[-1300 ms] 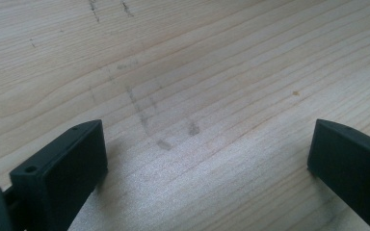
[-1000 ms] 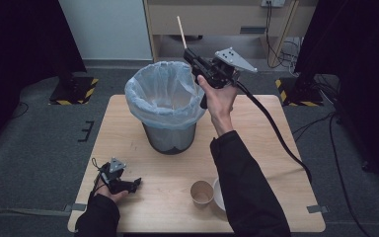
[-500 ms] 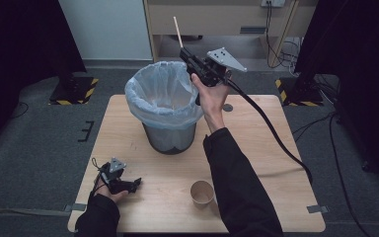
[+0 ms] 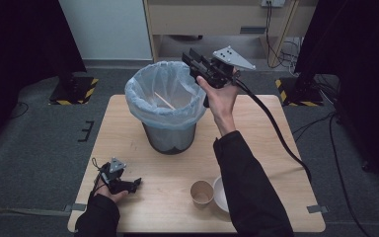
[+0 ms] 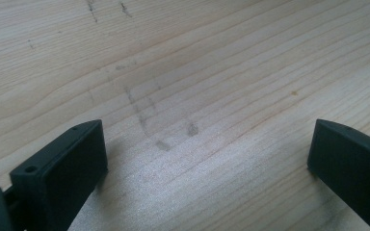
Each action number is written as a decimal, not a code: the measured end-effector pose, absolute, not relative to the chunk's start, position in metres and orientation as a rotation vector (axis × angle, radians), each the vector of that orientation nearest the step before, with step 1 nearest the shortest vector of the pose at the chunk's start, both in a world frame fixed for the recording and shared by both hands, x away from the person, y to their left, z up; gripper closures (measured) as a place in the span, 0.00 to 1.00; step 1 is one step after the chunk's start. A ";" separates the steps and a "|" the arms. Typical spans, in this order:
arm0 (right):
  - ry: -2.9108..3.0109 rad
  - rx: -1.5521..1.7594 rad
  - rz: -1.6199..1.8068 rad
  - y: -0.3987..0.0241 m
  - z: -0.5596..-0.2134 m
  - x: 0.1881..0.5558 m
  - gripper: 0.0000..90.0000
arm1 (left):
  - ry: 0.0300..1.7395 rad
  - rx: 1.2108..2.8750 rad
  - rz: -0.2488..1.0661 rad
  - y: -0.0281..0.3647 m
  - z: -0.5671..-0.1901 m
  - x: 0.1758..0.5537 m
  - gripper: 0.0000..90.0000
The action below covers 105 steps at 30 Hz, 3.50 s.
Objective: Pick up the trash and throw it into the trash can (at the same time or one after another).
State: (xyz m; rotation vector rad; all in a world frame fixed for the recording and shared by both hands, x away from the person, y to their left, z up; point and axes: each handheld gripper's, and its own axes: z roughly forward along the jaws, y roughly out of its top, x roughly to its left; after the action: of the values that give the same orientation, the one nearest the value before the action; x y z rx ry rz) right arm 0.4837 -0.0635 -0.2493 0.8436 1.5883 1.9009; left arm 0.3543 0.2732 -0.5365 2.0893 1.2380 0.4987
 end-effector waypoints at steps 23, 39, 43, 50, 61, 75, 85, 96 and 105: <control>1.735 0.912 1.782 -0.171 -0.298 0.392 0.57 | 1.240 2.090 0.500 0.273 -0.536 0.354 0.00; 1.998 1.059 1.557 -0.216 -0.409 0.358 0.55 | 1.242 2.088 0.501 0.272 -0.537 0.354 0.00; 2.073 1.081 1.543 -0.223 -0.430 0.357 0.52 | 1.241 2.088 0.500 0.272 -0.537 0.354 0.00; 2.225 1.127 1.436 -0.232 -0.471 0.351 0.53 | 1.237 2.091 0.499 0.272 -0.536 0.354 0.00; 2.481 1.136 1.226 -0.227 -0.496 0.355 0.62 | 1.237 2.091 0.499 0.272 -0.536 0.354 0.00; 2.552 1.223 1.130 -0.234 -0.505 0.361 0.84 | 1.238 2.091 0.499 0.272 -0.536 0.354 0.00; 2.495 1.242 1.182 -0.237 -0.492 0.362 0.91 | 1.238 2.089 0.499 0.272 -0.537 0.354 0.00; 2.257 1.287 1.264 -0.250 -0.475 0.363 0.93 | 1.238 2.089 0.498 0.272 -0.537 0.354 0.00; 2.088 1.279 1.354 -0.256 -0.459 0.361 0.93 | 1.238 2.089 0.498 0.272 -0.537 0.354 0.00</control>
State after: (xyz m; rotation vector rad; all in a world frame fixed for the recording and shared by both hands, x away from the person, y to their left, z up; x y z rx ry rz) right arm 0.3613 -0.2564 -0.4594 1.2786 2.0880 1.3540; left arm 0.3536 0.2722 -0.5365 2.0895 1.2381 0.4984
